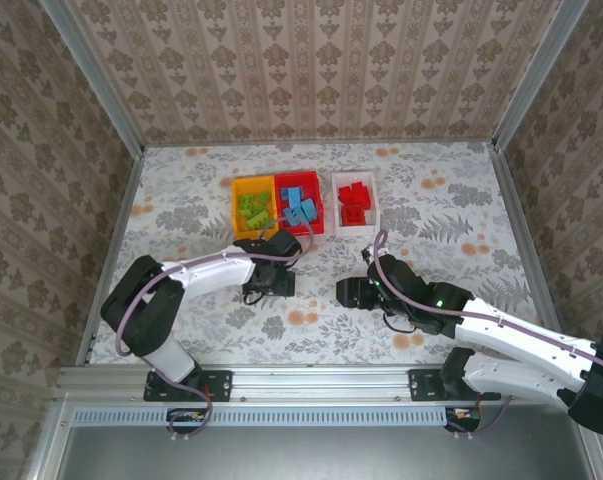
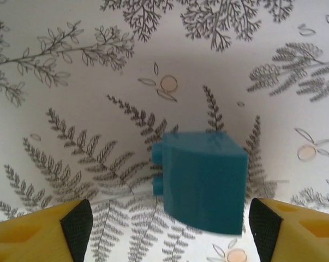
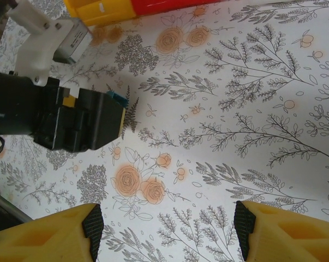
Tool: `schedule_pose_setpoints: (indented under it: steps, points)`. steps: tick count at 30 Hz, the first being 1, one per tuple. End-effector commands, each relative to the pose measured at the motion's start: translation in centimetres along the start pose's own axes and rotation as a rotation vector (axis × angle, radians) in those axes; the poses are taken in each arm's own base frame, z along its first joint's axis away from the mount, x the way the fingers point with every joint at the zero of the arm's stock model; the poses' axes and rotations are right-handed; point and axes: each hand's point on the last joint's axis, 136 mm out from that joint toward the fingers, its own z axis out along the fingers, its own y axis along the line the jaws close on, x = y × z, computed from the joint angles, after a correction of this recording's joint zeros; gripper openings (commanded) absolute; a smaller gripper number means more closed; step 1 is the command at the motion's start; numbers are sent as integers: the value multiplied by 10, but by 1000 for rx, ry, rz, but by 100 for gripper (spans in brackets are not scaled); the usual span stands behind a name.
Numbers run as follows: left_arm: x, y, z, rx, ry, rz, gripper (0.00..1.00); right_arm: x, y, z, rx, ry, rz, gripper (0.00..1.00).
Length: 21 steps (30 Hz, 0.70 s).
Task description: Sort the legos into containers by color
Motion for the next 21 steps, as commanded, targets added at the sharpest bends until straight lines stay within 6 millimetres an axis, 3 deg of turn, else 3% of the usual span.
schedule_pose_setpoints:
  steps: [1,4,9,15,18,21]
  points:
    - [-12,1,3,-14,-10,-21,76,-9,8,-5,-9,-18,7,68]
    - [-17,-4,11,5,3,-23,71,-9,13,-6,-24,-8,3,68]
    - [-18,-9,23,-3,40,-17,51,-9,14,-7,-25,-3,1,68]
    - [-19,-13,25,15,40,-26,35,-14,17,-11,-27,-12,-3,68]
    - [-24,-15,12,23,9,-24,32,-17,18,-13,-28,-19,-5,68]
    - [-36,-20,-17,27,-54,0,31,-23,19,-18,-21,-35,-10,68]
